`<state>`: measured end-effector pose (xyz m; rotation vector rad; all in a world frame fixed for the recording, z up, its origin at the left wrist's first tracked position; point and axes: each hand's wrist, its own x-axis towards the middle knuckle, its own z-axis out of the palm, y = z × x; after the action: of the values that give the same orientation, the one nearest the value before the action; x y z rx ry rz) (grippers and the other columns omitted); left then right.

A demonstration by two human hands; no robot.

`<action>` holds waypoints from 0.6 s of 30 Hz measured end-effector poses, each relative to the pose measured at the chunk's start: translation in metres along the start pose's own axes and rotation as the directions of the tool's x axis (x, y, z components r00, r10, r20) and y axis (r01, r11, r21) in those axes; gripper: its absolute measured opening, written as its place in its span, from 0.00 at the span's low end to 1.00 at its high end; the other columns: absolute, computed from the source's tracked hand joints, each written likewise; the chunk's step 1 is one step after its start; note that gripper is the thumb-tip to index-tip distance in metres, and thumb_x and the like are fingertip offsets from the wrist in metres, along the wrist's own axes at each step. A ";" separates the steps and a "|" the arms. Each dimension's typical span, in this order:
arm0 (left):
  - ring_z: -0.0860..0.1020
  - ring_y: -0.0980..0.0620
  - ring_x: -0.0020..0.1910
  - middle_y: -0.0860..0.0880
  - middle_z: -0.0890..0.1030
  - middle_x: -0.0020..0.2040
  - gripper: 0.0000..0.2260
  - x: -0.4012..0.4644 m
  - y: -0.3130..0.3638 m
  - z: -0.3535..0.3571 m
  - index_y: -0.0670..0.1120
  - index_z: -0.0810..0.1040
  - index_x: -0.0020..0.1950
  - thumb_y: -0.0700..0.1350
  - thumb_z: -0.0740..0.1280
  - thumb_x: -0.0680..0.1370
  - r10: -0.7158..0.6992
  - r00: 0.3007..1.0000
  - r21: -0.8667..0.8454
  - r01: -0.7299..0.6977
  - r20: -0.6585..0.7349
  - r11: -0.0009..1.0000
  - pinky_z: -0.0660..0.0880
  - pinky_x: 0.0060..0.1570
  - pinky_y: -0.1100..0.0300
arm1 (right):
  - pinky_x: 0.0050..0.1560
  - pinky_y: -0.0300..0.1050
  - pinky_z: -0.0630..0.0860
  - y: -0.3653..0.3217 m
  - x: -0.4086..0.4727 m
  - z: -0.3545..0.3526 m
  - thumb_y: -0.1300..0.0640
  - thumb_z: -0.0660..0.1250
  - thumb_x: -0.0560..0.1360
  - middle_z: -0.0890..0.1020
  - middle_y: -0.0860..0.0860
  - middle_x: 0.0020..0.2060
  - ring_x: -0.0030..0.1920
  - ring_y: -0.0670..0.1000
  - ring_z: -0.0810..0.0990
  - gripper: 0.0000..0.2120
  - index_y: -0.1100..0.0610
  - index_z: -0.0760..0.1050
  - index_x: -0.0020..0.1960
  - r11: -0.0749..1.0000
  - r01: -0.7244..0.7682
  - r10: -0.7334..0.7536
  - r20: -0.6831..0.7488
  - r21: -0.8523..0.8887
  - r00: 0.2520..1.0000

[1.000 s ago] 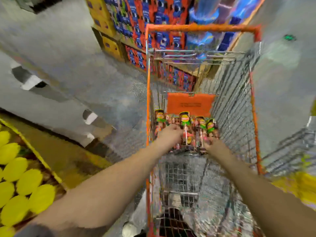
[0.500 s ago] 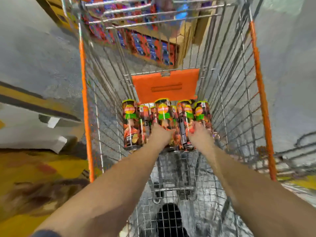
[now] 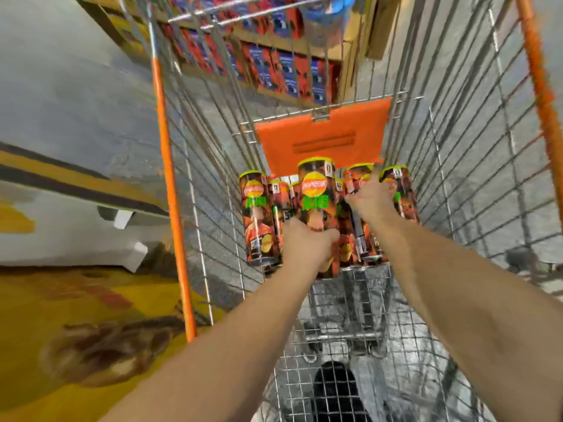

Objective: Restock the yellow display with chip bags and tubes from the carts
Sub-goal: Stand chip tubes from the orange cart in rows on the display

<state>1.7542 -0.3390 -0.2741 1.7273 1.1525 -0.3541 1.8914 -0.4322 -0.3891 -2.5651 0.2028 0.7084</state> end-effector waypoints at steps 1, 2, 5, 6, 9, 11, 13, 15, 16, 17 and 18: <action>0.79 0.44 0.45 0.44 0.77 0.52 0.22 -0.007 0.002 -0.006 0.44 0.72 0.52 0.49 0.76 0.64 0.024 1.000 -0.011 -0.024 0.006 1.000 0.79 0.42 0.50 | 0.61 0.59 0.74 -0.004 -0.007 -0.009 0.43 0.74 0.67 0.70 0.66 0.65 0.67 0.67 0.69 0.54 0.53 0.41 0.78 1.000 -0.007 0.007 -0.011 0.017 1.000; 0.78 0.46 0.46 0.45 0.76 0.54 0.24 -0.013 0.001 -0.012 0.43 0.71 0.56 0.47 0.76 0.66 0.063 0.998 -0.025 -0.063 0.011 0.998 0.78 0.43 0.51 | 0.64 0.60 0.71 -0.008 -0.017 -0.018 0.43 0.74 0.68 0.66 0.67 0.68 0.68 0.67 0.66 0.53 0.54 0.43 0.78 1.000 -0.002 0.003 -0.019 0.028 1.000; 0.78 0.47 0.53 0.48 0.73 0.61 0.34 -0.044 0.006 -0.038 0.49 0.65 0.67 0.48 0.76 0.64 0.162 0.985 -0.097 -0.156 0.059 0.983 0.77 0.51 0.50 | 0.70 0.61 0.62 -0.025 -0.062 -0.055 0.43 0.75 0.69 0.60 0.64 0.72 0.73 0.66 0.57 0.50 0.52 0.47 0.78 0.996 0.043 -0.039 -0.057 0.075 0.998; 0.78 0.48 0.53 0.49 0.75 0.59 0.33 -0.056 0.007 -0.047 0.51 0.64 0.64 0.48 0.76 0.64 0.195 0.979 -0.123 -0.187 0.061 0.975 0.77 0.51 0.51 | 0.72 0.60 0.59 -0.029 -0.075 -0.065 0.44 0.75 0.69 0.59 0.64 0.73 0.74 0.65 0.56 0.50 0.52 0.47 0.79 0.994 0.047 -0.041 -0.055 0.102 0.998; 0.80 0.53 0.46 0.54 0.79 0.49 0.33 -0.102 0.008 -0.085 0.55 0.63 0.63 0.46 0.78 0.64 0.267 0.960 -0.238 -0.243 0.078 0.941 0.78 0.46 0.53 | 0.73 0.56 0.57 -0.043 -0.129 -0.101 0.46 0.75 0.68 0.61 0.64 0.73 0.74 0.63 0.58 0.51 0.55 0.47 0.79 0.978 0.153 -0.139 -0.102 0.139 0.985; 0.79 0.51 0.48 0.54 0.80 0.49 0.37 -0.136 0.005 -0.112 0.53 0.63 0.65 0.46 0.79 0.62 0.324 0.944 -0.296 -0.294 0.057 0.909 0.76 0.50 0.53 | 0.68 0.52 0.61 -0.057 -0.179 -0.127 0.49 0.76 0.68 0.65 0.62 0.69 0.70 0.62 0.62 0.49 0.55 0.50 0.79 0.944 0.278 -0.249 -0.169 0.180 0.954; 0.78 0.52 0.49 0.52 0.78 0.50 0.38 -0.167 -0.001 -0.137 0.48 0.63 0.68 0.41 0.79 0.63 0.368 0.929 -0.376 -0.331 0.030 0.865 0.73 0.48 0.60 | 0.68 0.50 0.62 -0.071 -0.230 -0.148 0.51 0.75 0.69 0.65 0.59 0.69 0.70 0.59 0.63 0.47 0.53 0.51 0.79 0.908 0.353 -0.313 -0.196 0.227 0.929; 0.77 0.53 0.49 0.53 0.77 0.50 0.37 -0.206 -0.014 -0.172 0.48 0.63 0.65 0.38 0.79 0.63 0.414 0.910 -0.442 -0.375 -0.009 0.815 0.73 0.47 0.66 | 0.71 0.51 0.61 -0.087 -0.294 -0.160 0.43 0.75 0.68 0.63 0.57 0.72 0.72 0.56 0.62 0.49 0.50 0.49 0.79 0.862 0.423 -0.383 -0.188 0.279 0.904; 0.77 0.54 0.49 0.54 0.77 0.50 0.37 -0.226 -0.022 -0.193 0.49 0.63 0.64 0.38 0.79 0.62 0.441 0.897 -0.454 -0.408 -0.038 0.792 0.73 0.48 0.67 | 0.71 0.52 0.63 -0.096 -0.326 -0.162 0.37 0.74 0.65 0.65 0.55 0.72 0.72 0.55 0.65 0.52 0.48 0.49 0.78 0.822 0.475 -0.438 -0.184 0.315 0.880; 0.77 0.55 0.49 0.54 0.76 0.50 0.36 -0.241 -0.032 -0.209 0.50 0.63 0.62 0.38 0.79 0.61 0.456 0.888 -0.451 -0.431 -0.057 0.782 0.73 0.49 0.67 | 0.70 0.51 0.66 -0.104 -0.352 -0.164 0.32 0.73 0.63 0.68 0.54 0.71 0.70 0.54 0.69 0.53 0.47 0.51 0.78 0.776 0.518 -0.487 -0.180 0.360 0.855; 0.77 0.55 0.49 0.54 0.77 0.51 0.37 -0.254 -0.042 -0.224 0.50 0.63 0.62 0.40 0.78 0.59 0.477 0.875 -0.458 -0.458 -0.080 0.762 0.73 0.52 0.65 | 0.67 0.48 0.68 -0.111 -0.376 -0.163 0.33 0.73 0.63 0.72 0.53 0.69 0.67 0.53 0.72 0.52 0.47 0.51 0.77 0.739 0.543 -0.520 -0.174 0.398 0.836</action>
<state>1.5329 -0.2824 -0.0207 1.4956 0.6585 0.1906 1.6716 -0.4051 -0.0272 -2.0512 -0.3259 0.3233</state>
